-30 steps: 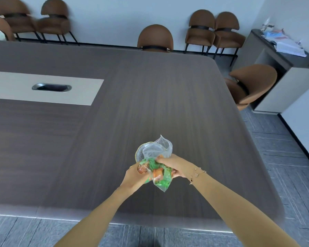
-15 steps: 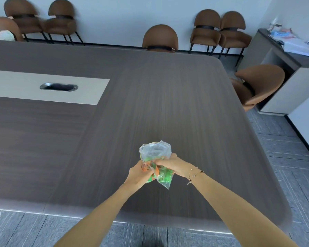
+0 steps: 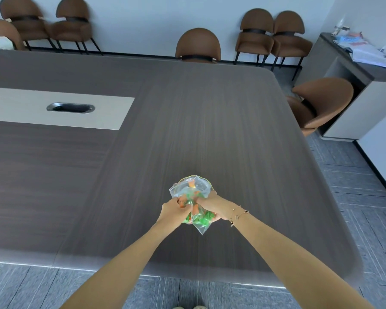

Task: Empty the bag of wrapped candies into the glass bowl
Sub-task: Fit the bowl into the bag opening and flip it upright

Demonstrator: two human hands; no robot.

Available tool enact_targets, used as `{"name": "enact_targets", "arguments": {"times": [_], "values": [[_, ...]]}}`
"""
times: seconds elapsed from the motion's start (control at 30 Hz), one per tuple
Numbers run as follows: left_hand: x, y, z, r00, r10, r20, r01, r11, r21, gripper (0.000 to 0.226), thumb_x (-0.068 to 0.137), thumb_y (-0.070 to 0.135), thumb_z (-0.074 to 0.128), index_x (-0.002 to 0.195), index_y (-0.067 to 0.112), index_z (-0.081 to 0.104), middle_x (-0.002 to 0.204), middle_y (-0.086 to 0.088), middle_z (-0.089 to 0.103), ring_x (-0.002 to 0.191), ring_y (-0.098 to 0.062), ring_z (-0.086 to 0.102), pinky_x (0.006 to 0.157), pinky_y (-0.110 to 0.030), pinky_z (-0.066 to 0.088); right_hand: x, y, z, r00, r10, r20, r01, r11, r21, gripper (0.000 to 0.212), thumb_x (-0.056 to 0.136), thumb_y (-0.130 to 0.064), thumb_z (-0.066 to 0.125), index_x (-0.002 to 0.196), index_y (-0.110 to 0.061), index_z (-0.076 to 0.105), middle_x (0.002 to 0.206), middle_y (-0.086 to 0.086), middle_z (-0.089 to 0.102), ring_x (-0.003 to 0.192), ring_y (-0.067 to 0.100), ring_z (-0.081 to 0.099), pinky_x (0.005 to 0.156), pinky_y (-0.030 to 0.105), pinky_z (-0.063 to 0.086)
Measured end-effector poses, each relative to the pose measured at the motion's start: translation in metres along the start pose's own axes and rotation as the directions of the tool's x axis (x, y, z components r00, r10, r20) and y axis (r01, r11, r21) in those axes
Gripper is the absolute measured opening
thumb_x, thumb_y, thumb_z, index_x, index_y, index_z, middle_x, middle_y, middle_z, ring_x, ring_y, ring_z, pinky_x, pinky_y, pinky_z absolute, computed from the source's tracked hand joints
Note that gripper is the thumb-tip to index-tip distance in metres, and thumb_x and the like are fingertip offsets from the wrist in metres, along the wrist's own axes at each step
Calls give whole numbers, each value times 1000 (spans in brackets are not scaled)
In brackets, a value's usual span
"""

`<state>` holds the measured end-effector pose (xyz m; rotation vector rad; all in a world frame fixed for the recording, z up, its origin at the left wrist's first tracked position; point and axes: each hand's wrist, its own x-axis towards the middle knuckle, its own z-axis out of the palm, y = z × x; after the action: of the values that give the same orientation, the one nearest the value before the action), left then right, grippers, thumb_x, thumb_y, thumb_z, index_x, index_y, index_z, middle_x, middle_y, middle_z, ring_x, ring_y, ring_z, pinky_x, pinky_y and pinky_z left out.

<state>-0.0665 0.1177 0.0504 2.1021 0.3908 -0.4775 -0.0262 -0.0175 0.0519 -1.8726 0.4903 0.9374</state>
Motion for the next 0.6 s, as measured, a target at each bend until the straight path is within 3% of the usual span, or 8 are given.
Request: {"name": "enact_targets", "arguments": {"times": [0.07, 0.17, 0.27, 0.33, 0.4, 0.5, 0.53, 0.6], "values": [[2, -1, -1, 1000, 4, 8, -4, 1000, 9, 12, 81, 29, 54, 81, 17, 57, 75, 4, 58, 59, -5, 52, 49, -17, 39, 3, 2, 1, 1000, -26, -9, 26, 1000, -7, 61, 76, -35, 61, 131, -16, 39, 110, 7, 67, 87, 21, 71, 57, 31, 62], [3, -2, -1, 1000, 4, 17, -4, 1000, -1, 12, 81, 28, 55, 86, 18, 58, 78, 4, 59, 61, -5, 53, 50, -16, 39, -2, 0, 1, 996, -93, -12, 92, 995, -47, 52, 79, -23, 59, 128, -13, 46, 113, 10, 66, 92, 23, 68, 58, 27, 58], [5, 1, -4, 1000, 15, 14, -14, 1000, -19, 31, 81, 29, 59, 108, 18, 52, 90, 3, 61, 67, -1, 55, 50, -15, 40, 3, 1, -2, 990, -139, -39, 135, 986, -95, 52, 73, -25, 61, 123, -12, 51, 110, 9, 68, 96, 24, 67, 80, 36, 59], [7, 5, -6, 999, 36, -4, -36, 999, -7, 40, 82, 29, 60, 119, 19, 47, 86, 7, 58, 67, 1, 54, 49, -13, 39, -3, -3, -6, 987, -155, -40, 149, 982, -113, 48, 75, -25, 63, 120, -10, 55, 106, 5, 68, 97, 23, 66, 89, 38, 56], [10, 9, -9, 999, 38, -22, -38, 999, 14, 44, 83, 28, 60, 122, 17, 43, 85, 7, 56, 67, 0, 54, 47, -13, 39, -13, -8, -10, 983, -174, -55, 167, 980, -110, 35, 83, -17, 59, 116, -5, 58, 99, 5, 64, 92, 22, 63, 85, 34, 54], [17, 10, -10, 997, 59, -44, -57, 997, 45, 51, 80, 30, 63, 123, 12, 43, 105, -4, 59, 80, -14, 60, 52, -17, 45, -15, -11, -15, 978, -187, -89, 174, 975, -141, 31, 90, -17, 54, 118, -3, 58, 97, 6, 59, 87, 21, 58, 63, 24, 49], [18, 10, -10, 996, 77, -49, -74, 996, 52, 50, 79, 30, 64, 122, 13, 45, 111, -8, 57, 85, -16, 60, 56, -19, 46, -17, -13, -16, 977, -187, -99, 173, 975, -139, 33, 92, -18, 53, 121, -2, 56, 98, 6, 59, 88, 21, 58, 61, 24, 48], [18, 11, -10, 993, 106, -50, -103, 993, 63, 47, 79, 28, 63, 122, 15, 48, 115, -10, 51, 87, -18, 57, 63, -22, 46, -21, -15, -18, 973, -195, -120, 176, 972, -155, 37, 94, -20, 51, 125, 0, 51, 107, 11, 59, 96, 25, 60, 73, 30, 51]]}}
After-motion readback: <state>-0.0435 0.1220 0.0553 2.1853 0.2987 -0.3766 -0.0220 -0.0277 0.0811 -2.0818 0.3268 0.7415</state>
